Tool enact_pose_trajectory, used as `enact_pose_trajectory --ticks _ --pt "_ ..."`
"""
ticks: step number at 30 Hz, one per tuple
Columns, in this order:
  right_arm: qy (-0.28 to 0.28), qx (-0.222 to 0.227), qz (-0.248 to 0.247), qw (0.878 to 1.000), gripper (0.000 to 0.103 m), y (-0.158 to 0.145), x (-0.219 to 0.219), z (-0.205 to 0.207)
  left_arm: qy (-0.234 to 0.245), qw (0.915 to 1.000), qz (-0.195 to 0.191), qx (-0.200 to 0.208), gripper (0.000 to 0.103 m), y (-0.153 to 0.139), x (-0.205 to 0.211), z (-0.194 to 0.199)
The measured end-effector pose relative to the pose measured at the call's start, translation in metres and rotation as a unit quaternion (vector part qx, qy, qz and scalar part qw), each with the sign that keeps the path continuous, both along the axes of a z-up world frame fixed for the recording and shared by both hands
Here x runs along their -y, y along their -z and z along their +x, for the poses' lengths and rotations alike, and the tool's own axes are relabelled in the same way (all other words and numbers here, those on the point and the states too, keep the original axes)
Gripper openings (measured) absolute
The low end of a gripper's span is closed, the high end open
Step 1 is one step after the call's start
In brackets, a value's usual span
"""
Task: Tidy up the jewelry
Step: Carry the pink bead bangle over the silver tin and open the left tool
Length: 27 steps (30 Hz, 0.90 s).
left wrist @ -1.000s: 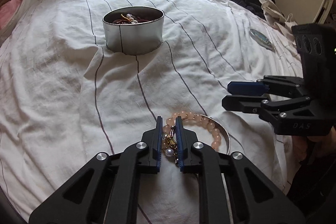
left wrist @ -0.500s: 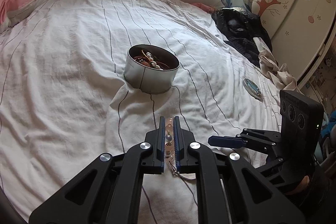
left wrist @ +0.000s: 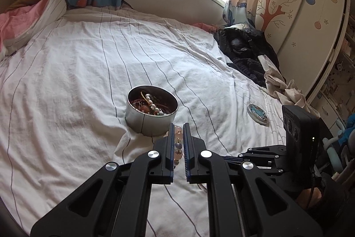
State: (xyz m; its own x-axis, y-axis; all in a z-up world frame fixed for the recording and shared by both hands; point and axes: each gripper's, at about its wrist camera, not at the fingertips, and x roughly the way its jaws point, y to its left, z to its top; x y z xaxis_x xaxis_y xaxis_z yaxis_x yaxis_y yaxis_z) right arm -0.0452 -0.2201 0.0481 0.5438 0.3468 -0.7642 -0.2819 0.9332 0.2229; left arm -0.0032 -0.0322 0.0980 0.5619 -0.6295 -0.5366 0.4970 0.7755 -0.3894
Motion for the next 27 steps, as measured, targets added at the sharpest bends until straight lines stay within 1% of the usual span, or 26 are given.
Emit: enact_pose_trajectory --ticks 6,8,9,10,12,13,14,16,17,18,20,21,23,24,25,27 --pt "0.044 0.046 0.001 0.998 0.004 -0.029 0.023 0.034 0.002 0.9997 -0.021 0.016 0.007 -0.023 0.015 0.040" --pt "0.053 0.057 -0.002 0.997 0.004 -0.035 0.027 0.048 0.000 0.9993 -0.036 0.010 0.007 -0.021 0.021 0.060" --pt "0.058 0.064 -0.009 0.996 0.004 -0.037 0.027 0.055 -0.004 0.9993 -0.038 -0.001 0.008 -0.015 0.024 0.073" --pt "0.060 0.069 -0.016 0.996 0.004 -0.038 0.027 0.061 -0.010 0.9994 -0.026 -0.019 0.009 -0.005 0.028 0.088" --pt "0.062 0.075 -0.028 0.995 0.004 -0.040 0.023 0.076 -0.033 0.9980 0.014 -0.052 0.013 0.016 0.034 0.113" --pt "0.060 0.078 -0.036 0.994 0.004 -0.040 0.020 0.084 -0.047 0.9962 0.032 -0.066 0.017 0.023 0.033 0.121" --pt "0.057 0.080 -0.043 0.994 0.004 -0.039 0.016 0.091 -0.059 0.9948 0.039 -0.073 0.022 0.028 0.028 0.125" --pt "0.049 0.081 -0.052 0.994 0.004 -0.036 0.007 0.107 -0.074 0.9944 0.040 -0.065 0.028 0.027 0.017 0.121" --pt "0.045 0.081 -0.056 0.994 0.004 -0.034 0.002 0.114 -0.084 0.9938 0.047 -0.056 0.035 0.024 0.011 0.117" --pt "0.041 0.081 -0.059 0.994 0.004 -0.032 -0.003 0.120 -0.093 0.9931 0.054 -0.048 0.038 0.021 0.005 0.113" --pt "0.034 0.078 -0.071 0.994 0.004 -0.025 -0.013 0.131 -0.104 0.9918 0.065 -0.035 0.041 0.015 -0.003 0.103" --pt "0.029 0.071 -0.076 0.994 0.005 -0.020 -0.018 0.137 -0.110 0.9906 0.076 -0.026 0.043 0.012 -0.005 0.097" --pt "0.028 0.057 -0.084 0.994 0.011 -0.010 -0.022 0.142 -0.116 0.9877 0.105 -0.006 0.053 0.010 -0.004 0.080" --pt "0.034 0.058 -0.082 0.994 0.026 -0.008 -0.021 0.138 -0.117 0.9861 0.118 0.002 0.059 0.011 0.000 0.070" --pt "0.043 0.068 -0.077 0.994 0.034 -0.009 -0.018 0.130 -0.117 0.9845 0.130 0.008 0.063 0.013 0.003 0.060" --pt "0.054 0.082 -0.068 0.993 0.034 -0.013 -0.011 0.107 -0.116 0.9809 0.156 0.018 0.078 0.022 0.013 0.040"
